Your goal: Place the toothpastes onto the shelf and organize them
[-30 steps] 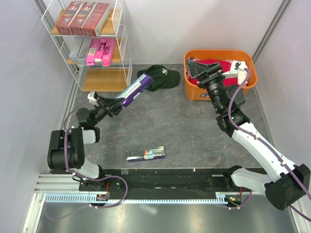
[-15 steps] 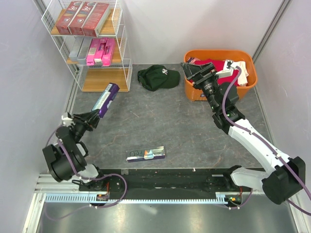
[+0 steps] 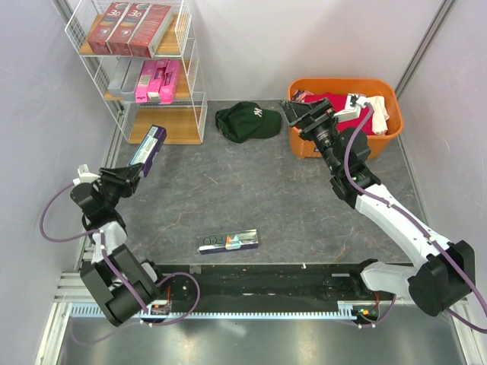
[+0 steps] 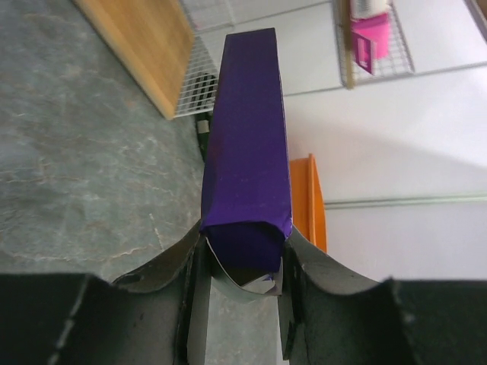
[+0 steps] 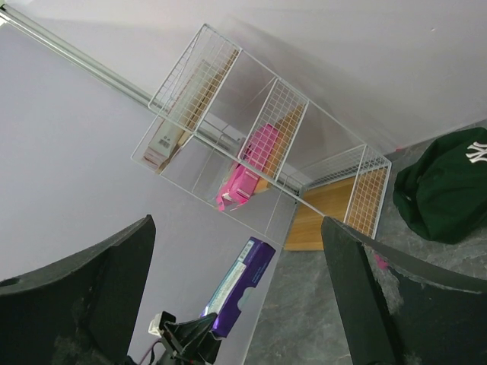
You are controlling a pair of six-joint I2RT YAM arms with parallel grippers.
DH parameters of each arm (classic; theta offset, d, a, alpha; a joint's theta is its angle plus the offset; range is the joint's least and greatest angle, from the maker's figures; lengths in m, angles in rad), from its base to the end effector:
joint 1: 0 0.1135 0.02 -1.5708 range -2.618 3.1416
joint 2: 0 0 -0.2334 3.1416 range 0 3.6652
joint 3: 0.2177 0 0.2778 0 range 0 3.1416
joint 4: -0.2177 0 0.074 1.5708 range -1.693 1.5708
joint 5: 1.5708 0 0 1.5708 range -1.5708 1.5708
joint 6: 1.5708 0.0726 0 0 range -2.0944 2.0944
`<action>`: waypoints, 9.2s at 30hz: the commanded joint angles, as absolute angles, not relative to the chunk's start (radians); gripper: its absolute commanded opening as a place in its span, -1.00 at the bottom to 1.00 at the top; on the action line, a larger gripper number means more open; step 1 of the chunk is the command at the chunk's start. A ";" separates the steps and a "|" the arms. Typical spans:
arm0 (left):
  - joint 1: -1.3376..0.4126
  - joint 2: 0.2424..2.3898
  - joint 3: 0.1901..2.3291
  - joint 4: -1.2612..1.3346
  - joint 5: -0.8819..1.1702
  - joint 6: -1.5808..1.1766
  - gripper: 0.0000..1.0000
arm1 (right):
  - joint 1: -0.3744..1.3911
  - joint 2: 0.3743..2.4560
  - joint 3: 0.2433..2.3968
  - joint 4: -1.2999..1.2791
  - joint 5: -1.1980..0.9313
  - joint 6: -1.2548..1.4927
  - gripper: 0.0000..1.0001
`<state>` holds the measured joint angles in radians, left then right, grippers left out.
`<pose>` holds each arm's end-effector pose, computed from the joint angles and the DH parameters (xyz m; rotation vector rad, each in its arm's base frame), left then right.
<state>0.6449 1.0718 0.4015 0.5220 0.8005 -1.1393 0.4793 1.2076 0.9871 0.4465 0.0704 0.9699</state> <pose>0.2561 0.1275 0.1786 -0.9229 1.5309 -1.0431 0.3196 0.1604 0.3637 0.4124 1.3844 1.1634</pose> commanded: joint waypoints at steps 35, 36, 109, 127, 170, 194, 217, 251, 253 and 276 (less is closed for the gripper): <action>0.258 1.954 0.889 0.793 0.215 -1.368 -0.71 | 0.394 1.250 0.936 0.485 0.003 0.986 0.96; 0.255 1.974 0.902 0.798 0.206 -1.383 -0.70 | 0.393 1.250 0.934 0.483 0.002 0.986 0.96; 0.138 0.772 0.479 -0.203 0.317 -0.623 1.00 | 0.767 1.517 0.884 -0.452 -0.532 0.592 0.96; 0.138 0.804 0.439 -0.172 0.336 -0.620 0.99 | 0.876 1.666 0.885 -0.390 -0.647 0.555 0.27; 0.138 0.741 0.408 -0.207 0.347 -0.614 1.00 | 0.759 1.710 1.172 -0.413 -0.420 0.630 0.96; 0.138 0.744 0.402 -0.201 0.334 -0.611 1.00 | 0.870 2.055 1.505 -0.371 -0.417 0.696 0.96; 0.138 0.764 0.405 -0.199 0.337 -0.606 1.00 | 1.040 2.256 1.830 -0.755 0.032 0.468 0.94; 0.020 0.794 0.669 -0.052 0.545 -0.669 1.00 | 0.571 1.669 1.407 -0.144 -0.152 0.856 -0.14; -0.058 0.834 0.701 -0.025 0.520 -0.673 1.00 | 0.534 1.591 1.356 -0.060 -0.120 0.897 -0.14; -0.611 1.184 0.899 0.232 0.212 -0.551 0.89 | 0.440 1.341 1.204 0.057 -0.078 1.062 -0.14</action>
